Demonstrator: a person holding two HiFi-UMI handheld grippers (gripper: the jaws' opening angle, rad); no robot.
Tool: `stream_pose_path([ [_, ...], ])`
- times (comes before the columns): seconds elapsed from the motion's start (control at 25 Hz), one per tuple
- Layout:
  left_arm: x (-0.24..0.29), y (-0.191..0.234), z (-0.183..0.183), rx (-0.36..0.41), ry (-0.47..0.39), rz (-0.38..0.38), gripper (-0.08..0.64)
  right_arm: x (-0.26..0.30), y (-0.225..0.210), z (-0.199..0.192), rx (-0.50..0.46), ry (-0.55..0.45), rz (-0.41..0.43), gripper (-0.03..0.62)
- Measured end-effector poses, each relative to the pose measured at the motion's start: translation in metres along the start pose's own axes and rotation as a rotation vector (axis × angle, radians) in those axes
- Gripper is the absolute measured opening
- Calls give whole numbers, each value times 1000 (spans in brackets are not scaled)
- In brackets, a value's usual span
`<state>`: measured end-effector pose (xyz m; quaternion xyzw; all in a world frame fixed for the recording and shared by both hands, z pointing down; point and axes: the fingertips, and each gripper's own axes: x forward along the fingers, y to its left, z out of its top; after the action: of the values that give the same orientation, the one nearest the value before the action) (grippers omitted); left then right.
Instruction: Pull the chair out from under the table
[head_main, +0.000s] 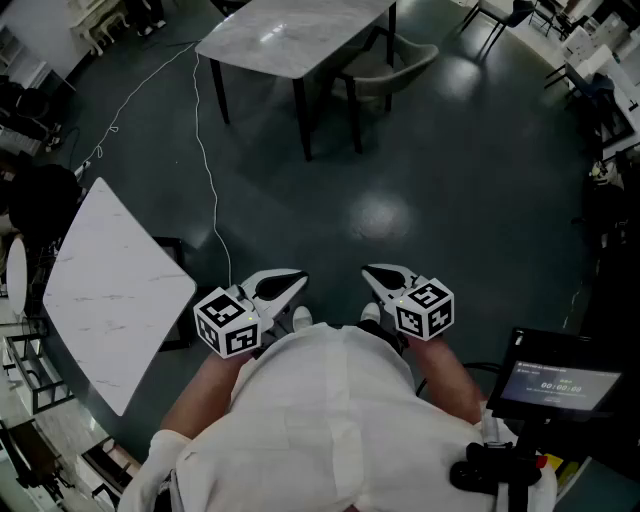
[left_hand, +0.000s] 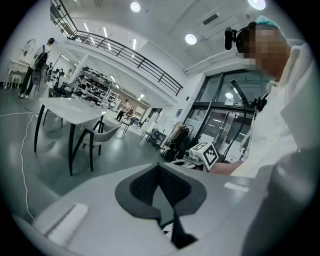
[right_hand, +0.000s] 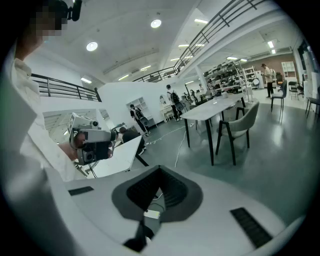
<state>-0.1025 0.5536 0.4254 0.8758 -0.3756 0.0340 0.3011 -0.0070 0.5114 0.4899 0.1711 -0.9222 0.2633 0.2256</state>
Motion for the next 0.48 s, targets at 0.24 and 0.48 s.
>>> stream_pose_path([
  [0.24, -4, 28, 13, 17, 12, -15, 6, 13, -1, 22, 19, -23, -33, 6],
  [0.48, -3, 61, 14, -1, 12, -31, 6, 31, -14, 20, 42, 1, -82, 6],
])
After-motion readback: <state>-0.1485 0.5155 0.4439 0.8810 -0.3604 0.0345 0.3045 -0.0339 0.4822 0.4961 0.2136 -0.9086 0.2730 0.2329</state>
